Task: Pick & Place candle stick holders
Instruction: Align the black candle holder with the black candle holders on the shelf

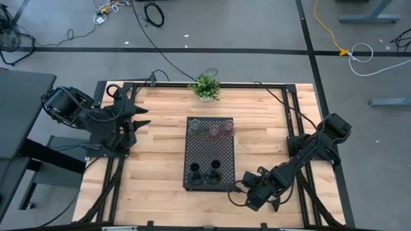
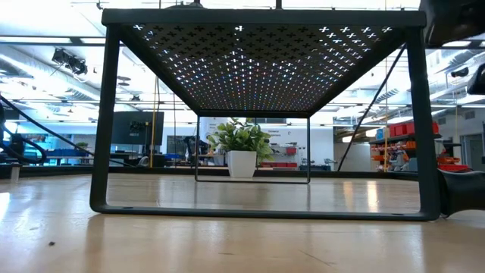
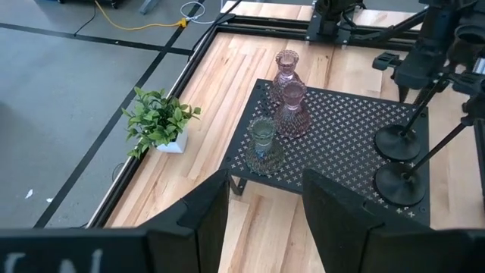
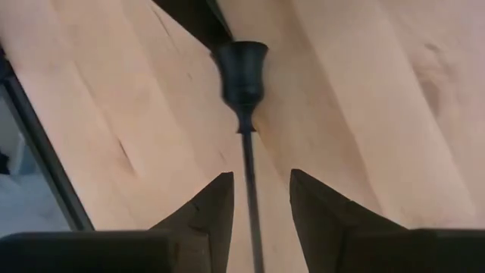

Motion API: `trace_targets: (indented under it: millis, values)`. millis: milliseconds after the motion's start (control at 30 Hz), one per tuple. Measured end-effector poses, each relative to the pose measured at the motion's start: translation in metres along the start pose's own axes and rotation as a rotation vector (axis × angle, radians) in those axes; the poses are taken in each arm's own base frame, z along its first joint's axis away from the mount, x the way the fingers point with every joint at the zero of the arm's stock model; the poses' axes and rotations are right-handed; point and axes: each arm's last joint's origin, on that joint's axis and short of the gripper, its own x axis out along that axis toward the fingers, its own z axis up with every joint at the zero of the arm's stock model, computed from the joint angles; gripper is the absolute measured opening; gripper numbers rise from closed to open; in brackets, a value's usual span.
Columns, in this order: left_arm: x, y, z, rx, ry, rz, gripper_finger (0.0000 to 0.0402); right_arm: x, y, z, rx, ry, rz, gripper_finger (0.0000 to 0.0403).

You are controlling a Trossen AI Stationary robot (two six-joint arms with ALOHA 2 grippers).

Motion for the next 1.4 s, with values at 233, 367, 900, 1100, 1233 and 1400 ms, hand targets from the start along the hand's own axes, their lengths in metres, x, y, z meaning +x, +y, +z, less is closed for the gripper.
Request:
trace_targets:
  millis: [233,367,900,1100,1233,1400]
  values:
    - [0.0,0.0,0.0,0.003,0.002,0.001,0.017,0.013,-0.006,-0.004,0.018,0.006,0.041,0.0109]
    - [0.0,0.0,0.0,0.003,0.003,0.002,0.017,0.014,-0.008,-0.005,0.02,0.01,0.038,0.0099]
    - [0.0,0.0,0.0,0.005,0.003,0.002,0.017,0.045,-0.004,-0.007,-0.002,0.061,0.021,0.0119]
    - [0.0,0.0,0.0,0.005,0.003,0.002,0.017,0.046,-0.005,-0.005,-0.004,0.052,0.009,0.0098]
    - [0.0,0.0,0.0,0.005,0.004,0.003,0.017,0.046,-0.006,-0.005,-0.005,0.054,-0.001,0.007]
    - [0.0,0.0,-0.001,0.005,0.004,0.003,0.017,0.046,-0.007,-0.006,-0.004,0.056,-0.011,0.0014]
